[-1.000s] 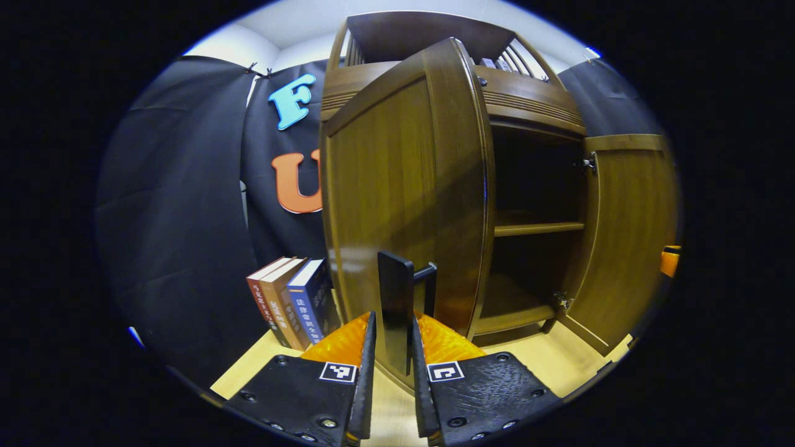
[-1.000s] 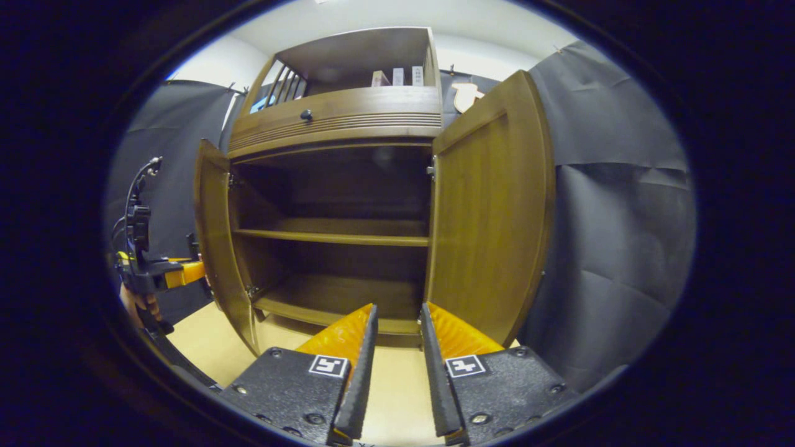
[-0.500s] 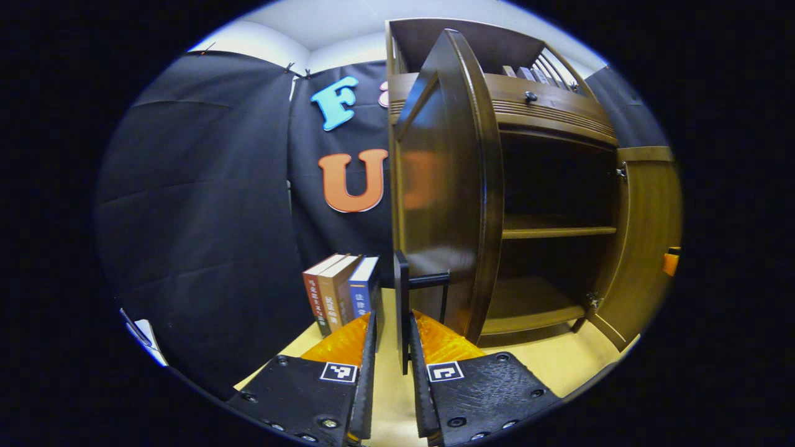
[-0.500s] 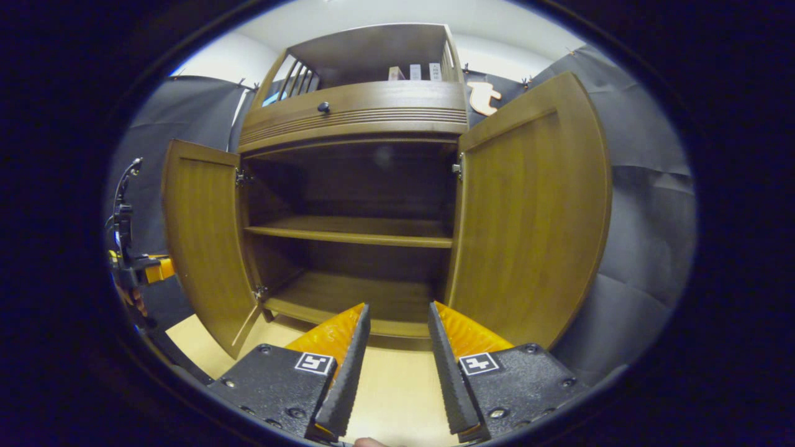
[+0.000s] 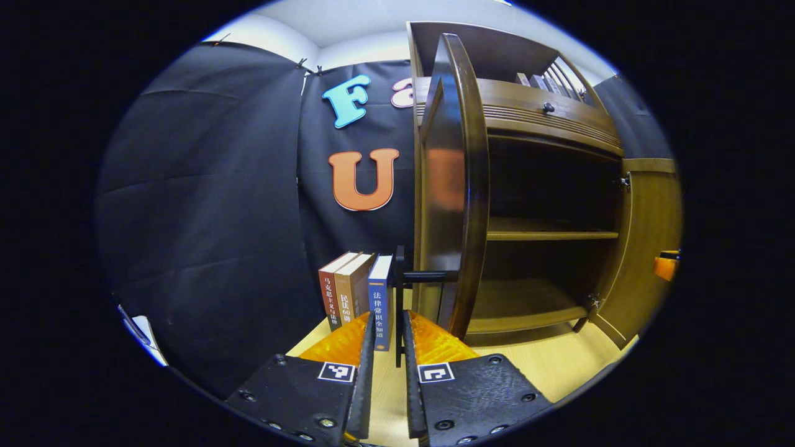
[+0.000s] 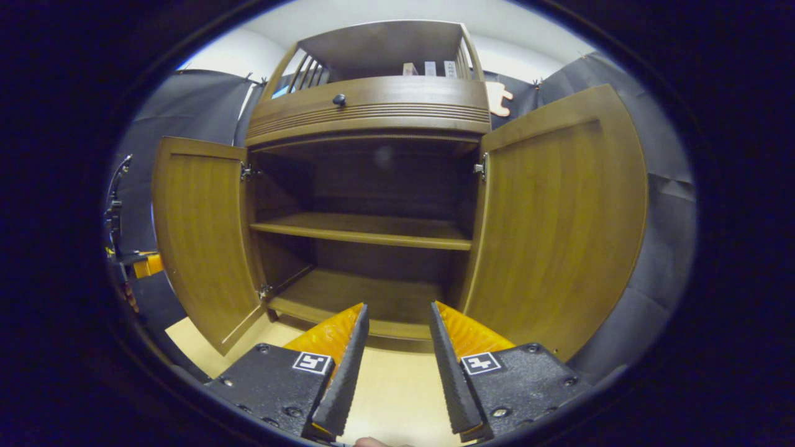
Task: Open the right door of the double-door shoe cabinet with the right hand, and open the left door with the left hand.
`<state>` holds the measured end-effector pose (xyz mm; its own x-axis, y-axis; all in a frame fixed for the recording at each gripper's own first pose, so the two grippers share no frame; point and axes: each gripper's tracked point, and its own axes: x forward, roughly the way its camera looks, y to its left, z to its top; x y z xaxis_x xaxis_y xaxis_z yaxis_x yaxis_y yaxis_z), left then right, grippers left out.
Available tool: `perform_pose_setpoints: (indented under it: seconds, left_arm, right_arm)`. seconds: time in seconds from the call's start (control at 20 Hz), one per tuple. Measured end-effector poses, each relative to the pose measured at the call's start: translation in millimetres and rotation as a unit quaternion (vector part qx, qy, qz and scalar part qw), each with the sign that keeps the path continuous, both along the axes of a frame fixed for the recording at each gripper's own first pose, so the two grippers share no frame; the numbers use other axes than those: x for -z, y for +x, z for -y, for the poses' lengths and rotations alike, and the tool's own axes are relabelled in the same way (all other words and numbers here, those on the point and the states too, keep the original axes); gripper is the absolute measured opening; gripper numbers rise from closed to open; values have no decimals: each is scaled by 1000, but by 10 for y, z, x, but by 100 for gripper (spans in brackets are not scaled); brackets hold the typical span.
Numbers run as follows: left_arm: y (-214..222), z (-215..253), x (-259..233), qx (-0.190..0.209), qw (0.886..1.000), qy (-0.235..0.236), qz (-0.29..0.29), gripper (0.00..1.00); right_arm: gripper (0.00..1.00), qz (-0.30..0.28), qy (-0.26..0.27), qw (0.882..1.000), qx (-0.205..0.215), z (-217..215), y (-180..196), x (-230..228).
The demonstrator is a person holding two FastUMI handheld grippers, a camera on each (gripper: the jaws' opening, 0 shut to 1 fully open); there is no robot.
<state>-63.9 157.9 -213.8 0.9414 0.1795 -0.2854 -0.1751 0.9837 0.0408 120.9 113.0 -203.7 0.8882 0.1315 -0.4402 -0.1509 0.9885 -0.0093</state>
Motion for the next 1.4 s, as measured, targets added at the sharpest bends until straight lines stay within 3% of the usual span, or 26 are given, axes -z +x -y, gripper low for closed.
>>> perform_pose_setpoints:
  seconds: [0.15,0.4,0.55,0.75,0.85,0.9,0.95,1.15,1.2,1.25,1.4]
  left_arm:
    - [-66,-158,13,-7,1000,6,-6,22]
    - [-234,-511,13,-56,998,5,-9,20]
    - [-316,-541,-37,-68,998,8,-8,22]
    - [-408,-398,-135,-72,997,30,-12,22]
    - [-475,-236,-262,-67,997,40,1,22]
    - [-493,-148,-328,-61,997,48,8,8]
    - [-491,-67,-408,-55,997,60,19,22]
    - [-287,426,-648,-6,996,71,49,20]
    - [-228,555,-707,8,996,67,57,12]
    - [-186,675,-767,20,996,64,62,21]
    - [-20,993,-879,54,995,43,75,21]
  right_arm:
    - [63,-2,-3,1000,-6,-69,21,9]
    - [63,-3,0,1000,-18,-175,50,37]
    - [69,-1,2,1000,-22,-233,73,21]
    - [65,9,6,1000,-17,-247,127,-44]
    - [72,17,12,1000,-12,-241,147,-107]
    - [71,21,15,1000,-10,-238,161,-158]
    - [76,27,18,999,-8,-239,171,-213]
    - [79,47,24,999,-4,-195,179,-402]
    - [81,50,26,998,-2,-181,174,-446]
    - [82,55,29,998,0,-171,169,-497]
    - [82,68,32,997,11,-122,158,-636]
